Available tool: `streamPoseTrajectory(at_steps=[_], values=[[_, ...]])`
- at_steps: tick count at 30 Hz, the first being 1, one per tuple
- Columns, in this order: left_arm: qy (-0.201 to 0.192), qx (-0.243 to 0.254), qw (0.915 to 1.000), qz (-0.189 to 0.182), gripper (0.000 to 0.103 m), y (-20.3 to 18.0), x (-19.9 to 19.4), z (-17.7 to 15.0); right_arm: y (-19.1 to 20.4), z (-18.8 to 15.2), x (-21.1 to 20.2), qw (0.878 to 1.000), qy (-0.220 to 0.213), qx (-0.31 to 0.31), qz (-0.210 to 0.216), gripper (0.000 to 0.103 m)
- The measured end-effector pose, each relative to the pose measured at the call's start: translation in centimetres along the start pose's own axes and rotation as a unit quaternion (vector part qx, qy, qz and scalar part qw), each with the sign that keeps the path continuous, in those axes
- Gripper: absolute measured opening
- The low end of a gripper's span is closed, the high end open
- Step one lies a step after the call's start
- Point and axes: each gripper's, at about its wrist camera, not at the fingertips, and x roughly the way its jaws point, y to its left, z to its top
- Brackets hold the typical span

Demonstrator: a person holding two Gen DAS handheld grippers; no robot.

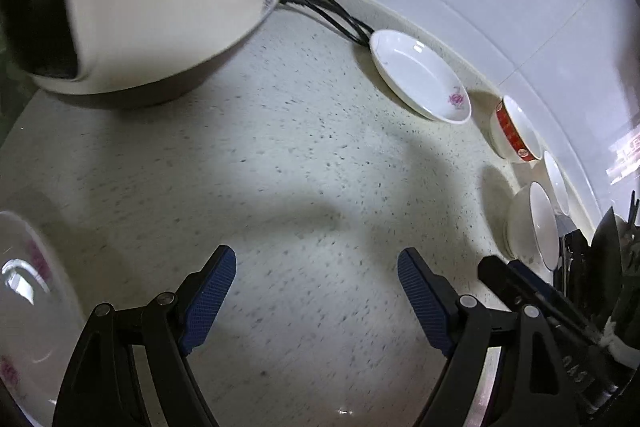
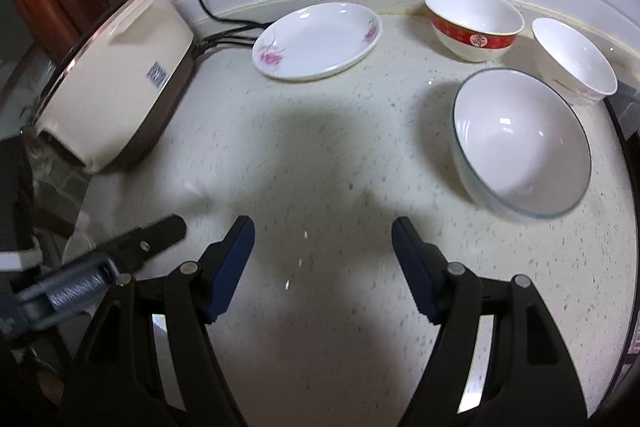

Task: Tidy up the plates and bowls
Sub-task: 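Move both open tools back toward the remaining plates and bowls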

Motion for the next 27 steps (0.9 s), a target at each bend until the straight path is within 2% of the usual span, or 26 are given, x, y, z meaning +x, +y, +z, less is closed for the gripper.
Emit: streamPoseTrajectory(at_steps=[6, 14, 24, 27], values=[[0.023, -0.011, 0.9997, 0.004, 0.084, -0.4, 1.9, 2.0, 0.0, 3.6, 2.3, 0.999, 0.012, 0.044, 0.020, 0.074], [0.037, -0.053, 0.9979, -0.002, 0.084, -1.3, 4.9, 6.7, -1.9, 9.1, 5.4, 0.994, 0.020, 0.108, -0.010, 0.075], [0.022, -0.001, 0.9995, 0.023, 0.084, -5.4, 8.0, 11.0, -3.2, 12.9, 8.9, 0.991, 0.029, 0.121, -0.037, 0.075], [0.017, -0.008, 0.9997, 0.015, 0.086, -5.9, 8.8, 12.4, -3.7, 13.7, 10.0, 0.990, 0.030, 0.130, -0.038, 0.076]])
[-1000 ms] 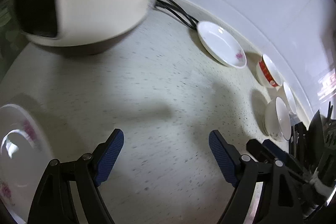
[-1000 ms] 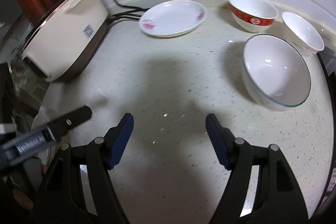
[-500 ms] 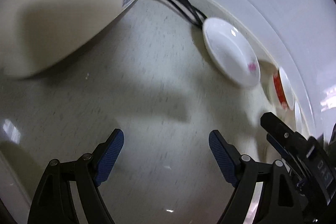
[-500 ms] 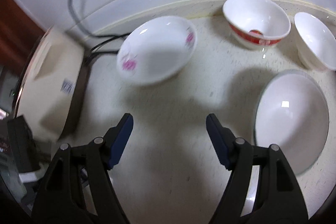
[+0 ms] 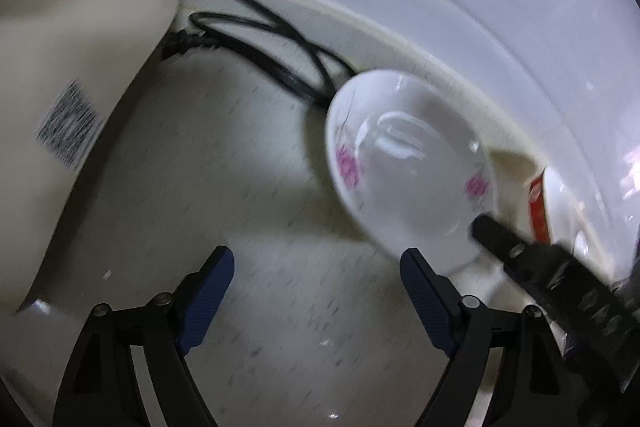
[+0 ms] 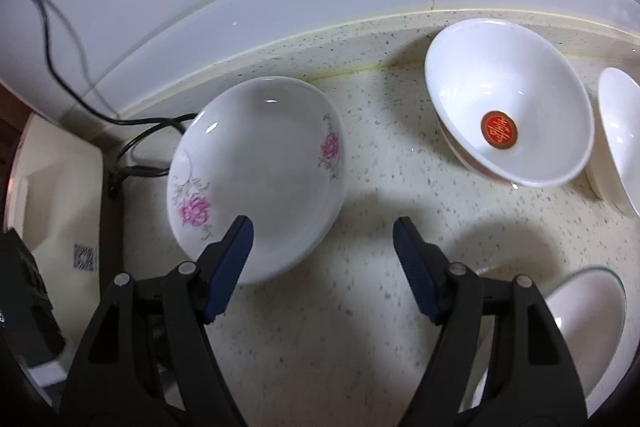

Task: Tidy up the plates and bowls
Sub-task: 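Move both open tools back toward the remaining plates and bowls, then grasp the last pink-flower plate rim with both tools together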

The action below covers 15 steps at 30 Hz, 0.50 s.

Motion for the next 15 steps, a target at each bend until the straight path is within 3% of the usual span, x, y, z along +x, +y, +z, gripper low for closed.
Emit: streamPoseTrajectory(at_steps=[9, 12, 15], values=[[-0.035, -0.043, 0.9984, -0.011, 0.086, 0.5, 1.4, 3.4, 0.4, 3.7, 1.8, 1.000, -0.003, 0.000, 0.002, 0.076], [-0.040, -0.035, 0.9985, -0.014, 0.085, 0.8, 1.4, 4.1, 0.6, 4.7, 2.5, 1.000, 0.006, 0.001, 0.019, 0.076], [-0.052, -0.034, 0.9981, -0.004, 0.077, -0.1, 2.4, 5.6, 1.0, 5.4, 3.5, 1.000, 0.017, -0.006, 0.021, 0.076]])
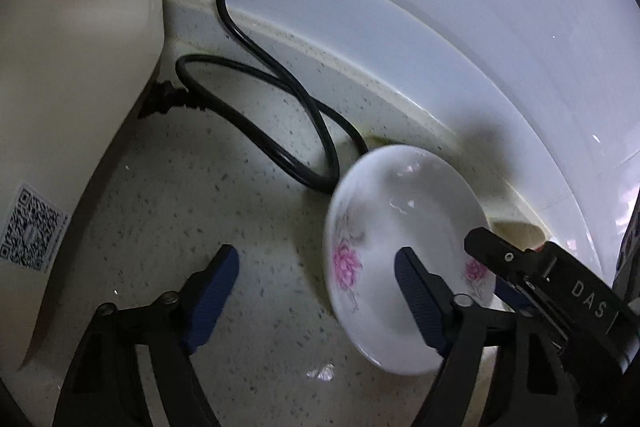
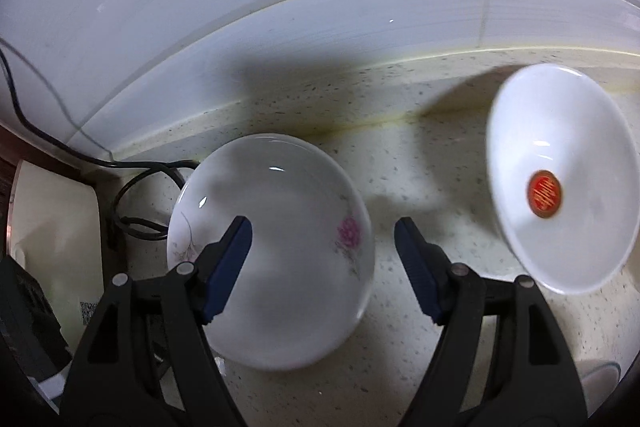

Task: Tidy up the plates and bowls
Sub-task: 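Grasp the last pink-flower plate rim with both tools together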

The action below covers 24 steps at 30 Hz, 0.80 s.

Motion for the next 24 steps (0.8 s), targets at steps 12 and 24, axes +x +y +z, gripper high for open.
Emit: streamPoseTrajectory(at_steps=[12, 24], values=[[-0.004, 0.050, 0.9987, 0.009, 0.028, -3.2, 2.4, 1.6, 0.4, 1.4, 1.9, 0.999, -0.001, -0.031, -0.020, 0.027], [0.006, 0.034, 0.9992, 0.020, 0.020, -1.7, 1.8, -0.2, 0.1, -1.7, 1.1, 0.999, 0.002, -0.033, -0.019, 0.024]])
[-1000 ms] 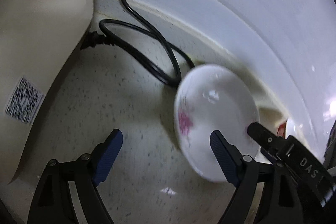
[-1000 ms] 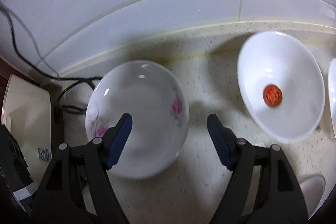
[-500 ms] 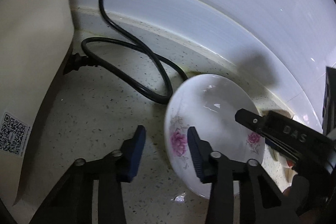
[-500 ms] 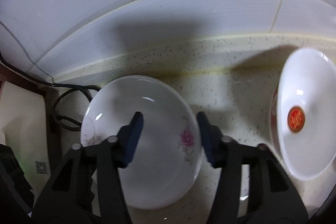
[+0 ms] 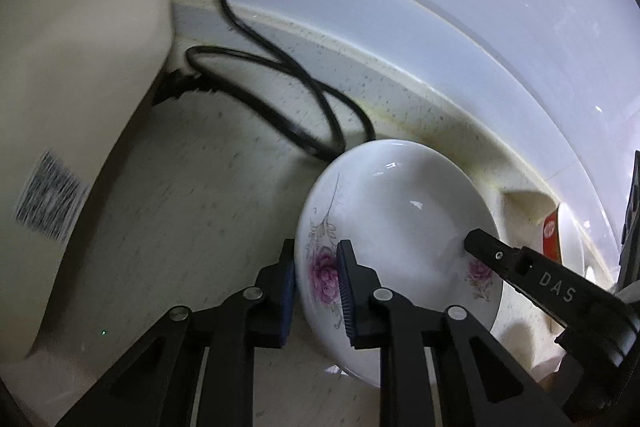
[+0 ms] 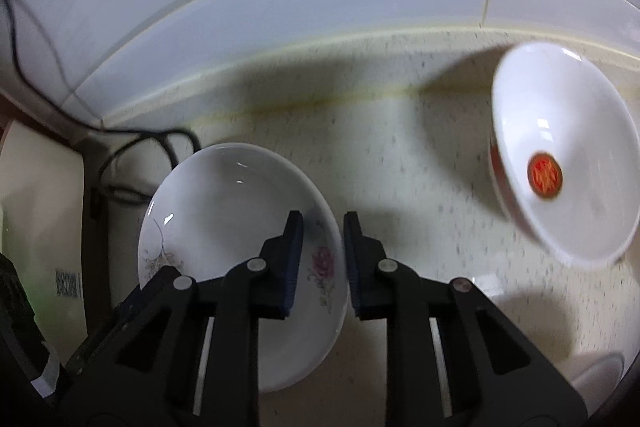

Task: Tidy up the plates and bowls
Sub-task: 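Grasp the last pink-flower plate rim with both tools together, then carry the held plate with both tools over the plate stack by the glass door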

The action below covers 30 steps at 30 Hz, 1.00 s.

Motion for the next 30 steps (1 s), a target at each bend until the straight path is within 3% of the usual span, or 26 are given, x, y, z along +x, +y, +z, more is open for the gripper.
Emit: streamPoseTrajectory(at_steps=[10, 16, 22, 30], values=[[-0.018, 0.026, 0.9995, 0.003, 0.024, 1.1, -0.8, -2.8, 1.5, -2.5, 0.0, 1.000, 0.005, -0.021, 0.001, 0.028], [-0.001, 0.025, 0.9995, -0.020, 0.020, 1.4, 0.1, -3.6, 1.3, -4.4, 0.7, 1.000, 0.001, -0.010, 0.021, 0.021], [0.010, -0.001, 0.9996, -0.028, 0.018, 2.5, -2.0, -6.1, 1.6, -6.3, -0.2, 0.999, -0.002, -0.014, 0.036, 0.017], [0.010, 0.005, 0.9993, -0.036, 0.018, 3.5, -4.1, -9.8, 0.7, -10.6, -2.0, 0.998, 0.010, -0.043, 0.053, 0.016]])
